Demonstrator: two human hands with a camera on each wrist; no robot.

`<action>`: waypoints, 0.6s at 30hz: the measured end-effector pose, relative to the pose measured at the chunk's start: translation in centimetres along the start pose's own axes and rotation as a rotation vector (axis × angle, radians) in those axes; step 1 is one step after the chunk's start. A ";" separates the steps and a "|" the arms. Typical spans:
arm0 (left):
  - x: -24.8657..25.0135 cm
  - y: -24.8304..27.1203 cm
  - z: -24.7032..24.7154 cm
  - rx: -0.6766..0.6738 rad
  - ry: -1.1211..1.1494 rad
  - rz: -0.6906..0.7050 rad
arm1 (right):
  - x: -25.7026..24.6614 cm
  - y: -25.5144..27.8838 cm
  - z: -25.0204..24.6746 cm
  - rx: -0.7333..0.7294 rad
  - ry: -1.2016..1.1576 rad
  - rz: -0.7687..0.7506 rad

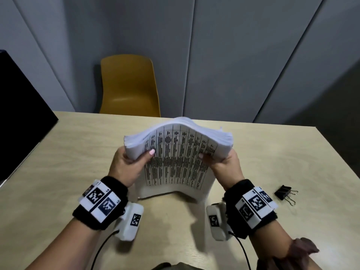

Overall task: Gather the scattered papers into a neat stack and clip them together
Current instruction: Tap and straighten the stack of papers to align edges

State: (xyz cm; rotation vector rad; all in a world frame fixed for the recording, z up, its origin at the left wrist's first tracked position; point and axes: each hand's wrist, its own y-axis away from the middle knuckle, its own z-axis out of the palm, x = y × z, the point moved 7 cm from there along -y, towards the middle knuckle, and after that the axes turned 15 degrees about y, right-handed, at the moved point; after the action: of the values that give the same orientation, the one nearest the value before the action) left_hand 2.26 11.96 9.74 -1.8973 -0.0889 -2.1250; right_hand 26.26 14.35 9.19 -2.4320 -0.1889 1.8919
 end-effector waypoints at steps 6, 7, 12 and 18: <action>-1.1 0.3 -1.2 -0.108 0.086 -0.077 | 1.6 0.4 -0.9 -0.069 -0.064 0.015; -2.4 0.5 -1.6 -0.112 0.088 -0.133 | 2.5 0.6 -0.6 -0.094 -0.026 0.055; -3.3 0.7 -1.4 -0.100 0.071 -0.192 | 2.8 1.0 0.1 -0.095 -0.029 0.030; -4.2 1.0 -1.9 -0.175 0.126 -0.209 | 3.8 1.2 -0.3 -0.121 -0.029 0.010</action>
State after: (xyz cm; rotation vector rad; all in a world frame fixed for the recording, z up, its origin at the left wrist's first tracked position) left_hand 1.07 11.26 5.18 -1.9170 -0.0801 -2.4594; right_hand 27.50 13.63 5.50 -2.4863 -0.3023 1.9758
